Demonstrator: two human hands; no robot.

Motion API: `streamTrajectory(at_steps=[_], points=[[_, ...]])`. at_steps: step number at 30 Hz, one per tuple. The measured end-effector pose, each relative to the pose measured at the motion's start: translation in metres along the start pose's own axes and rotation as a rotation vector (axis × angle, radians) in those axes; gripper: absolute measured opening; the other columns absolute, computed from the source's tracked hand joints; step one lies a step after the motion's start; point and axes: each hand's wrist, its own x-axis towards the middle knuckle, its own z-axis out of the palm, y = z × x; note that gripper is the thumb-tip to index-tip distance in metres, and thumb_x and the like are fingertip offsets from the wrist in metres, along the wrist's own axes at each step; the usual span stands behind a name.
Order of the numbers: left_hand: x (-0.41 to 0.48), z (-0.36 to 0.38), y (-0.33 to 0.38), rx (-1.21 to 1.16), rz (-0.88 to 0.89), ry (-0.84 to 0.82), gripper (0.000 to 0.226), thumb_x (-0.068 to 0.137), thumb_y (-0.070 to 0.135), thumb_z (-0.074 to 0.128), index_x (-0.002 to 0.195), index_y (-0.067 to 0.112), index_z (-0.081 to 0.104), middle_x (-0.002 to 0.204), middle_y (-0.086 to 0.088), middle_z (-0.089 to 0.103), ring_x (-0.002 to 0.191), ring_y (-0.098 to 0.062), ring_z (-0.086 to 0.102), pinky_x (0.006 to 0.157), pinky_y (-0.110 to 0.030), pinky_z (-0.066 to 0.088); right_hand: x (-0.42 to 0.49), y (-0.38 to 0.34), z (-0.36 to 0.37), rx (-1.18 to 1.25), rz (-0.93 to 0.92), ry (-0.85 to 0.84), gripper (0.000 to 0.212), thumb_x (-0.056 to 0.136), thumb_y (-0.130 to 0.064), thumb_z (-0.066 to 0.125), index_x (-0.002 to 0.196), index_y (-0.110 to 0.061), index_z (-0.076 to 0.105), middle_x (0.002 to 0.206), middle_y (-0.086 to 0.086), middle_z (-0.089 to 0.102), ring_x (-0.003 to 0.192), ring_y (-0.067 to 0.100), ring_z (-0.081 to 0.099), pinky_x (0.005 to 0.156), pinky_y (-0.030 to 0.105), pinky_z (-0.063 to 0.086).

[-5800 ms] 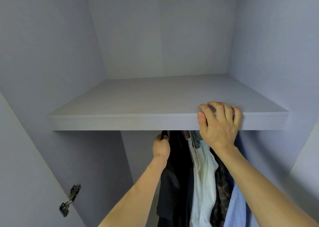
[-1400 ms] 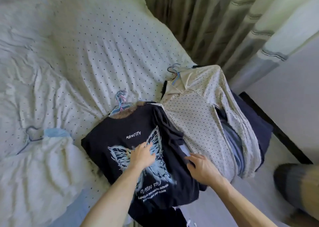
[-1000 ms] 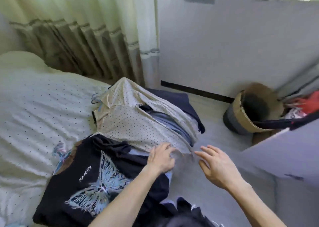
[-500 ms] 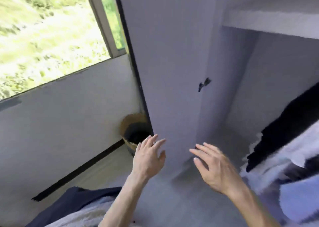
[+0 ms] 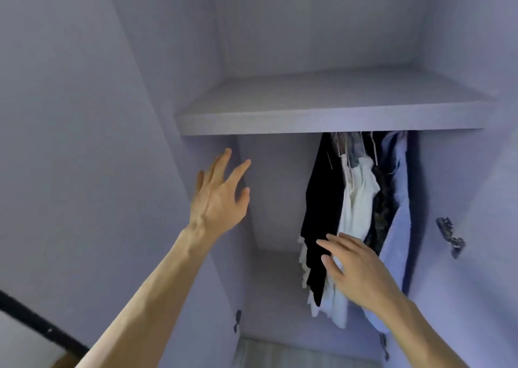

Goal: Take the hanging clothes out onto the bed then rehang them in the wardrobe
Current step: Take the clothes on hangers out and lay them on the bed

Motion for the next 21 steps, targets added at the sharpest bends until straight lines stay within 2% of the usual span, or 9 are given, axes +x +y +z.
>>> streamTrajectory(at_steps=[3, 6, 10, 13, 15, 17, 21], points=[[0.049, -0.002, 0.006, -0.02, 0.088, 0.01, 0.061, 0.096, 0.034, 0.059, 0.152, 0.03, 0.038, 0.165, -0.008, 0.016, 0.15, -0.031, 0.021, 0.116, -0.058, 0.026, 0.012, 0.003, -0.015, -0.04, 0.077, 0.034, 0.041, 0.1, -0.04, 0.047, 0.141, -0.035, 0.052, 0.148, -0.01, 0.048, 0.142, 0.014, 0.036, 0.117, 0.031, 0.03], [0.086, 0.003, 0.01, -0.026, 0.104, -0.002, 0.064, 0.099, 0.04, 0.05, 0.157, 0.036, 0.022, 0.167, -0.002, 0.002, 0.154, -0.026, 0.005, 0.122, -0.056, 0.012, 0.027, 0.006, -0.027, -0.052, 0.118, 0.042, 0.045, 0.101, -0.04, 0.044, 0.145, -0.034, 0.045, 0.152, -0.011, 0.042, 0.144, 0.012, 0.031, 0.118, 0.03, 0.028], [0.127, 0.019, 0.012, -0.009, 0.104, 0.012, 0.069, 0.102, 0.047, 0.039, 0.159, 0.037, 0.001, 0.168, 0.0, -0.007, 0.154, -0.025, -0.003, 0.123, -0.055, 0.003, 0.055, 0.011, -0.045, -0.069, 0.14, 0.039, 0.05, 0.103, -0.04, 0.039, 0.151, -0.03, 0.033, 0.155, -0.012, 0.036, 0.145, 0.01, 0.026, 0.115, 0.023, 0.025], [0.152, 0.037, 0.009, 0.021, 0.056, -0.052, 0.066, 0.104, 0.051, 0.024, 0.156, 0.04, -0.015, 0.165, 0.005, -0.02, 0.153, -0.02, -0.013, 0.123, -0.053, -0.004, 0.088, 0.021, -0.049, -0.024, 0.182, 0.013, 0.055, 0.103, -0.04, 0.04, 0.154, -0.025, 0.026, 0.157, -0.009, 0.031, 0.145, 0.012, 0.024, 0.114, 0.026, 0.029], [0.163, 0.049, 0.005, 0.008, 0.005, -0.096, 0.061, 0.104, 0.052, 0.016, 0.153, 0.044, -0.019, 0.164, 0.008, -0.023, 0.152, -0.015, -0.017, 0.122, -0.055, -0.006, 0.115, 0.032, -0.047, -0.011, 0.212, -0.009, 0.06, 0.102, -0.04, 0.041, 0.155, -0.02, 0.022, 0.16, -0.003, 0.025, 0.148, 0.016, 0.02, 0.117, 0.031, 0.028], [0.168, 0.061, 0.003, -0.019, -0.032, -0.065, 0.059, 0.104, 0.051, 0.016, 0.154, 0.046, -0.016, 0.165, 0.01, -0.02, 0.152, -0.013, -0.019, 0.122, -0.056, -0.005, 0.142, 0.043, -0.041, -0.004, 0.239, -0.039, 0.063, 0.102, -0.039, 0.042, 0.156, -0.015, 0.019, 0.162, 0.003, 0.022, 0.149, 0.021, 0.017, 0.119, 0.034, 0.025], [0.17, 0.082, 0.01, -0.026, -0.085, 0.005, 0.061, 0.102, 0.055, 0.013, 0.155, 0.044, -0.014, 0.163, 0.011, -0.025, 0.148, -0.012, -0.029, 0.121, -0.054, -0.007, 0.188, 0.067, -0.021, -0.027, 0.285, -0.063, 0.064, 0.1, -0.038, 0.044, 0.153, -0.01, 0.021, 0.155, 0.008, 0.032, 0.14, 0.03, 0.03, 0.112, 0.039, 0.035]])
